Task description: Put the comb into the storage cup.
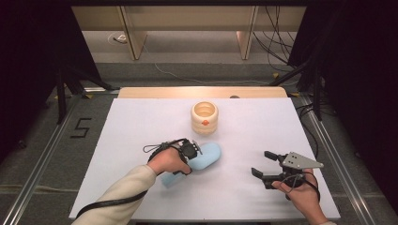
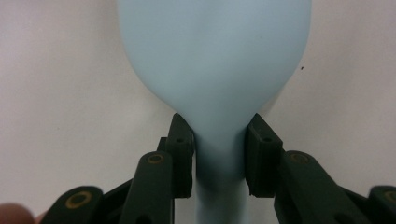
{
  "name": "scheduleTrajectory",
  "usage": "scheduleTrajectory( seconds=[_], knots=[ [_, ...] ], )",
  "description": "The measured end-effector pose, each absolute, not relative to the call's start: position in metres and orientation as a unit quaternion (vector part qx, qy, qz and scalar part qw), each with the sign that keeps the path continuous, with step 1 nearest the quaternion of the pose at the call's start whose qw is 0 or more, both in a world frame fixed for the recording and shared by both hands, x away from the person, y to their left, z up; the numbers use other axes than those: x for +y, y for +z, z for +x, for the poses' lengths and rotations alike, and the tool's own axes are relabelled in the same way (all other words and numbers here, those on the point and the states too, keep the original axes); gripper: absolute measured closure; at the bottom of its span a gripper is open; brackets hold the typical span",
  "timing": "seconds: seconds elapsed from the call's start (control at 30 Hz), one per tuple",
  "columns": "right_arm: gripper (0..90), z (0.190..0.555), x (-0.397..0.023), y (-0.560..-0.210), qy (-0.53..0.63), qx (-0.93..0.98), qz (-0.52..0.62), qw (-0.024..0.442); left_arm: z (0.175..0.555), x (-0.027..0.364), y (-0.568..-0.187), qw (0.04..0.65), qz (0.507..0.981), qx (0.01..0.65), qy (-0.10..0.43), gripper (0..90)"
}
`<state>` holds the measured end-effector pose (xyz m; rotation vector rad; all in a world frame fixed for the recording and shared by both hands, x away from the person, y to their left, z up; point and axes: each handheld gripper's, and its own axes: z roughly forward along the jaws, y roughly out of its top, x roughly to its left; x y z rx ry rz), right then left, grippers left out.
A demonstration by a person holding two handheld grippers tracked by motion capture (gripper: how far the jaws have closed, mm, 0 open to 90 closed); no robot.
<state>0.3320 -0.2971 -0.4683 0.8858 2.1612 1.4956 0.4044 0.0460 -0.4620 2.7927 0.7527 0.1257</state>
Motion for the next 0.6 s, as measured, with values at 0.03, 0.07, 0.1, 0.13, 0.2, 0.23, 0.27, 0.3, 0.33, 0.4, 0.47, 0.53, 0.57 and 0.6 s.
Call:
scheduleTrajectory(
  seconds=[0.03,0.07,0.1,0.13,0.2,0.23,0.27,0.3,0.33,0.4,0.47,0.53,0.57,0.6],
  knots=[
    [16.3,0.332,-0.2971,-0.4683,0.53,0.766,0.314,0.183,0.4044,0.046,-0.462,0.123,0.957,0.258,0.043,67.4],
    [16.3,0.3319,-0.2971,-0.4682,0.53,0.766,0.314,0.183,0.4036,0.0465,-0.4621,0.126,0.956,0.26,0.045,67.4],
    [16.3,0.332,-0.297,-0.4684,0.53,0.766,0.314,0.183,0.4021,0.0469,-0.4627,0.132,0.955,0.263,0.047,68.1],
    [16.3,0.332,-0.297,-0.4684,0.53,0.766,0.314,0.183,0.4021,0.0469,-0.4627,0.132,0.955,0.263,0.047,68.3],
    [16.3,0.3321,-0.2968,-0.4686,0.53,0.767,0.314,0.181,0.4006,0.0481,-0.4629,0.137,0.953,0.265,0.051,68.7],
    [16.3,0.3321,-0.2968,-0.4686,0.529,0.767,0.314,0.182,0.4,0.0486,-0.4633,0.142,0.951,0.268,0.051,68.7],
    [16.3,0.3322,-0.2968,-0.4686,0.529,0.767,0.314,0.182,0.3995,0.0491,-0.4636,0.144,0.95,0.271,0.052,68.9],
    [16.3,0.3323,-0.2968,-0.4687,0.53,0.767,0.314,0.182,0.3995,0.0498,-0.4638,0.147,0.95,0.271,0.051,69.0],
    [16.3,0.3324,-0.2968,-0.4688,0.53,0.767,0.314,0.182,0.3994,0.0506,-0.4641,0.15,0.949,0.272,0.05,69.1],
    [16.3,0.3325,-0.2969,-0.4689,0.529,0.767,0.313,0.183,0.3994,0.0511,-0.4642,0.151,0.949,0.272,0.05,69.1],
    [16.3,0.3325,-0.2968,-0.4689,0.53,0.767,0.313,0.183,0.3991,0.0512,-0.4641,0.152,0.949,0.271,0.051,69.1],
    [16.3,0.3324,-0.2969,-0.4689,0.529,0.767,0.315,0.182,0.3981,0.0514,-0.4639,0.151,0.95,0.267,0.055,69.2],
    [16.3,0.3324,-0.2969,-0.4689,0.529,0.766,0.315,0.182,0.3979,0.0515,-0.4641,0.153,0.95,0.266,0.056,69.2],
    [16.3,0.3324,-0.2969,-0.4689,0.529,0.766,0.315,0.182,0.3979,0.0515,-0.4641,0.153,0.95,0.266,0.056,69.2]
  ],
)
